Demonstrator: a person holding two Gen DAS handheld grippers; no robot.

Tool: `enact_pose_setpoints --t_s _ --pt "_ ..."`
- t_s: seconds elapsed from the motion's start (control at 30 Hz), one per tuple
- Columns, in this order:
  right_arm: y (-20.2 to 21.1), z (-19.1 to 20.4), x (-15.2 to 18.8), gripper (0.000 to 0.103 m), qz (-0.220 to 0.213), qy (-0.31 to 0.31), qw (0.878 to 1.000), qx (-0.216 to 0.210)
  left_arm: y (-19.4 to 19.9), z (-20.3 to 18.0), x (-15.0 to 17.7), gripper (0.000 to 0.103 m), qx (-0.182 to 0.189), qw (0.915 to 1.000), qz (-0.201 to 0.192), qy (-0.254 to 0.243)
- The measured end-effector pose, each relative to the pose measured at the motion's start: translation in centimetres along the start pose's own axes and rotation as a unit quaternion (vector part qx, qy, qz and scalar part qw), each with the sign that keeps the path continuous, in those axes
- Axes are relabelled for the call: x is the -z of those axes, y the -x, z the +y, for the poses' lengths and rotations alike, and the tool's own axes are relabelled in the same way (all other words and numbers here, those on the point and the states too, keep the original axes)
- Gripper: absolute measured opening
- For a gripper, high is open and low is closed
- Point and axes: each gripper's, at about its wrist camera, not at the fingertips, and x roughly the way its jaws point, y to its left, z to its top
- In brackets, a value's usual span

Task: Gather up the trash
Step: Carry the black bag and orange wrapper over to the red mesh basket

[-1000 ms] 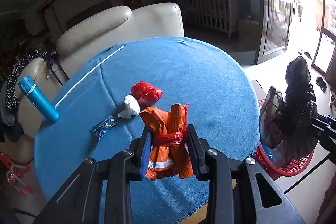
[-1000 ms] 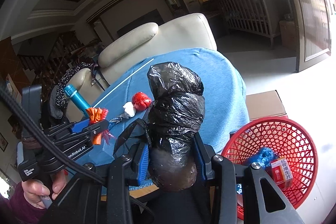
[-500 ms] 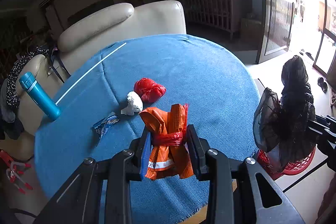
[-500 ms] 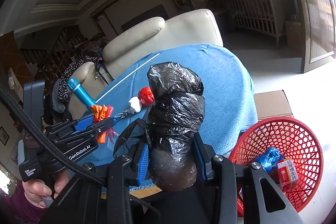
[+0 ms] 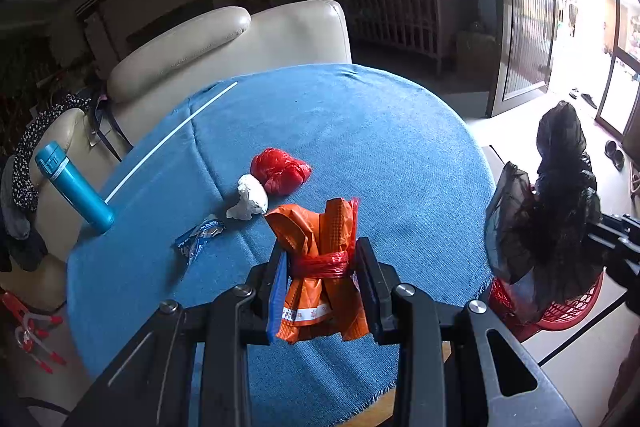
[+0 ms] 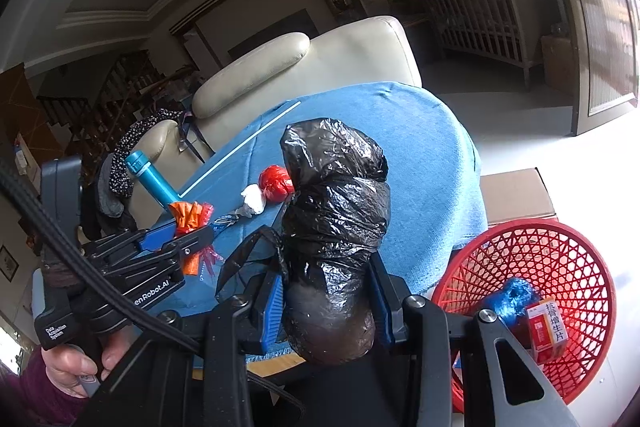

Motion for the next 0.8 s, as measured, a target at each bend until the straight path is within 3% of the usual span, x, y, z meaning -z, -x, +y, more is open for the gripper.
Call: enact_pose_setpoints --t_s 0.8 --pt "2.2 -3.3 -0.1 0.04 -0.03 -0.047 0.998 0.018 -0.7 -0.8 0.0 0.035 -0.003 0.9996 0.007 -0.026"
